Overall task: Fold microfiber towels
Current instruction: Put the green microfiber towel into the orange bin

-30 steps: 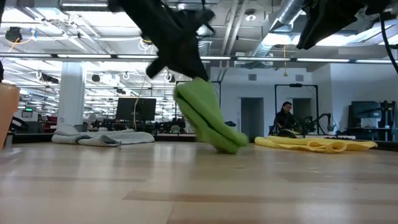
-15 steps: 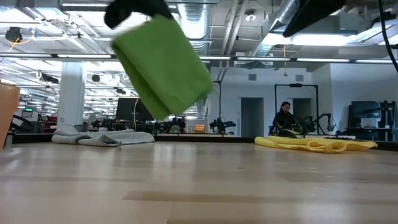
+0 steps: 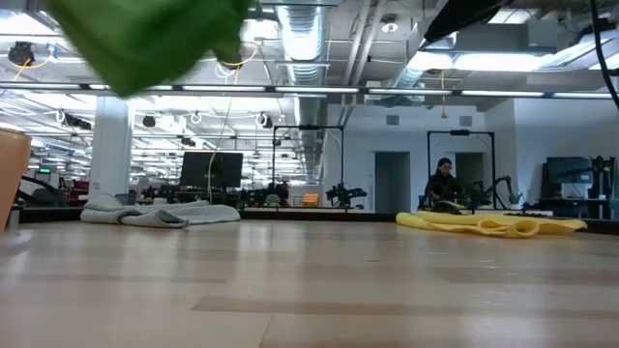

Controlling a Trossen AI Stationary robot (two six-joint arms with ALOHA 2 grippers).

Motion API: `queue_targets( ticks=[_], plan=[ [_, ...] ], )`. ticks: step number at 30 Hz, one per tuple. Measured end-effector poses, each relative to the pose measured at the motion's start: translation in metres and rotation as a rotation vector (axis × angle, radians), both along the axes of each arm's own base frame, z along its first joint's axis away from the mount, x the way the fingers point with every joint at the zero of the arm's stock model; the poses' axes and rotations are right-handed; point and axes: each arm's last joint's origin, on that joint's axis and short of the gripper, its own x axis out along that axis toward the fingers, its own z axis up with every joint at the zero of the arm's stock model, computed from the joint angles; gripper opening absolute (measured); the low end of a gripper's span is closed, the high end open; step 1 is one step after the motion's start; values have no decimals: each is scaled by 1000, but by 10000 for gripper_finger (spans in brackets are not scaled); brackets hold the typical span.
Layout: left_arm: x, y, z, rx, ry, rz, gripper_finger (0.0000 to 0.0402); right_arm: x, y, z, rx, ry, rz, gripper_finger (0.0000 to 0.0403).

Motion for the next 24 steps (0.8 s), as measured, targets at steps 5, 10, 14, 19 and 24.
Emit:
queue_targets(
  ticks=[5, 10, 14, 19, 24],
  plan=[
    [-27, -18, 7, -39, -19, -123, 0, 2, 1, 2, 9, -23, 0, 168],
    [-49, -35, 12, -178, -27, -187, 0, 2, 1, 2, 13, -30, 0, 168],
    [-64, -45, 11, -292, 11, -174, 0, 3, 1, 3, 18, -40, 2, 168],
    [-73, -54, 1, -386, 90, -120, 0, 6, 6, 6, 58, -50, 119, 168],
    [-77, -64, -9, -473, 182, -66, 0, 13, 13, 10, 89, -88, 299, 168]
  ],
)
